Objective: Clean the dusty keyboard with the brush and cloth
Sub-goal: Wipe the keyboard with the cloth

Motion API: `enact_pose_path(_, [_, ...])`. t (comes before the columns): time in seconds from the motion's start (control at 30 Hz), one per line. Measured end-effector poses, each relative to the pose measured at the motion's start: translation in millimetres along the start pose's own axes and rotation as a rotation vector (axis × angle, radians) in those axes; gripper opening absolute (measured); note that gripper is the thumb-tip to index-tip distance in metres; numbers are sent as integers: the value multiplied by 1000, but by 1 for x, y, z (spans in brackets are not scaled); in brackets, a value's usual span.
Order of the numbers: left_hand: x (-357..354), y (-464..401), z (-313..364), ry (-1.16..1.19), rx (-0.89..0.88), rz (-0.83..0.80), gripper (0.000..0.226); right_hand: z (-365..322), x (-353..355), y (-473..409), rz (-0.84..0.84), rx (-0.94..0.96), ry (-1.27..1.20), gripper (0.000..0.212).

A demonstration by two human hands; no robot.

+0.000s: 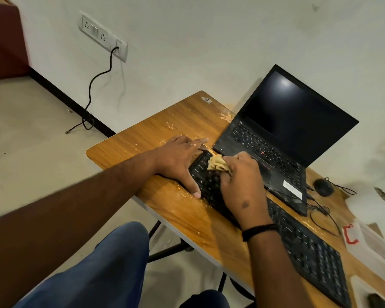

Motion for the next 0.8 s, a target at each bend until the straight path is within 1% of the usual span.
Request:
enact_pose_path(0.03, [1,0,1,-1,-7,9,150,-7,-5,1,24,-7,1,20])
enact_pose_path(0.13, [0,-3,0,-18,-27,34,147,-30,-34,20,-32,61,54,17])
enact_pose_path(0.2, [-2,-4,-2,-13,-29,34,146,-33,-34,32,-7,87,88,13])
enact_pose_path(0.23, [-1,-4,-2,-5,-24,34,144,-31,-31,36,-10,108,93,14])
enact_pose_path(0.27, [-1,-5,-3,-2,-18,33,142,-28,-29,38,-52,134,92,19])
enact_pose_path(0.33, [0,-5,-2,-11,-2,23,141,-20,-24,40,-206,153,59,37])
enact_pose_path(0.37, [0,-4,-1,-16,5,22,143,-15,-19,40,-264,148,63,40])
enact_pose_path(0.4, [0,-3,-1,-16,9,20,145,-9,-14,39,-279,129,69,37])
enact_pose_path(0.43, [-1,-2,-1,-12,11,15,147,-2,-8,34,-241,86,67,32])
enact_pose_path(0.5, [-1,-1,0,2,8,7,148,7,5,22,-37,-3,65,26])
enact_pose_path(0.53, [0,0,1,4,4,6,148,8,5,18,27,-49,83,25])
enact_pose_path(0.57, [1,0,2,3,0,7,148,5,1,15,36,-83,111,24])
enact_pose_path(0.63, [1,0,2,2,-2,17,149,-7,-20,19,-27,-107,125,23])
enact_pose_path(0.7, [1,-1,0,3,4,22,150,-19,-34,34,-32,-95,121,26])
enact_pose_path(0.77, [-1,-3,-2,-4,2,34,149,-23,-30,46,-24,-69,144,27])
enact_pose_path(0.8, [-1,-3,-2,-5,3,39,147,-22,-27,50,-63,-32,156,28])
Point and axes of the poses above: each hand's wrist, its own y-axis away from the middle knuckle, its own x-axis out of the back of the hand, z = x × y, the point moved 7 cm from there along -y, towards the middle knuckle, and after that the axes turned 1 degree about y, right-handed, at the moved point
